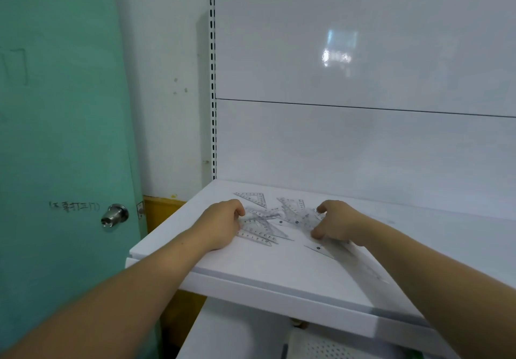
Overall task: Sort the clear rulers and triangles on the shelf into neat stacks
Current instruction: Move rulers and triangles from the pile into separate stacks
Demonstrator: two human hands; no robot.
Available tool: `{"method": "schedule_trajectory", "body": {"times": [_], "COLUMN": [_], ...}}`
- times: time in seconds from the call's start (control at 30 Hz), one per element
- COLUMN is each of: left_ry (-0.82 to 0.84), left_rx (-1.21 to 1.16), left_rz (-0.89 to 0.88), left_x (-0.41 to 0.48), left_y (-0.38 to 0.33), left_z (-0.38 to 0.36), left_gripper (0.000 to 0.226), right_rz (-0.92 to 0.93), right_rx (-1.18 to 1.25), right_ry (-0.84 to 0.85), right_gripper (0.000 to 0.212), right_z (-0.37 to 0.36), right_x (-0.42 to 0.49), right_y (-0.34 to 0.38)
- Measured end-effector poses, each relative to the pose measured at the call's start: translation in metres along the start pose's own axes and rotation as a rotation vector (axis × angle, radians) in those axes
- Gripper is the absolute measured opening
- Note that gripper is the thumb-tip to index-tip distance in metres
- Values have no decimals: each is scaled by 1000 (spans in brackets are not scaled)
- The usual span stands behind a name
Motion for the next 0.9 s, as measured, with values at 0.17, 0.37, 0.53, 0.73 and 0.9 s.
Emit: {"method": "schedule_trajectory", "body": {"times": [0.17, 0.37, 0.53, 0.73, 0.9], "left_ry": [-11, -95, -124, -73, 80], "left_rx": [-109, -257, -543, -531, -389], "left_rz": [64, 75, 143, 162, -8], "left_x": [6, 6, 1, -3, -5], "left_y": [5, 3, 6, -11, -43], "left_z": [0, 8, 10, 11, -8], "left_gripper": [35, 18, 24, 44, 68], "right_rz": [125, 174, 255, 269, 229], "right_rx": [-14, 49, -115, -73, 82], "right_ry": [11, -29, -157, -179, -293], "right_gripper": [60, 37, 42, 65, 54], "right_z": [2, 9, 17, 25, 35], "right_x": [3, 8, 0, -19, -44], "right_y": [5, 0, 2, 0, -18]}}
Point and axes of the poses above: each hand's wrist, its own x-axis towards the middle knuckle, its own z-axis out of the back of the hand, y = z × x, the point moved 8 cm from there along x, towards the middle knuckle, and after that the axes turned 2 degrees about -z, right-handed, at the moved point
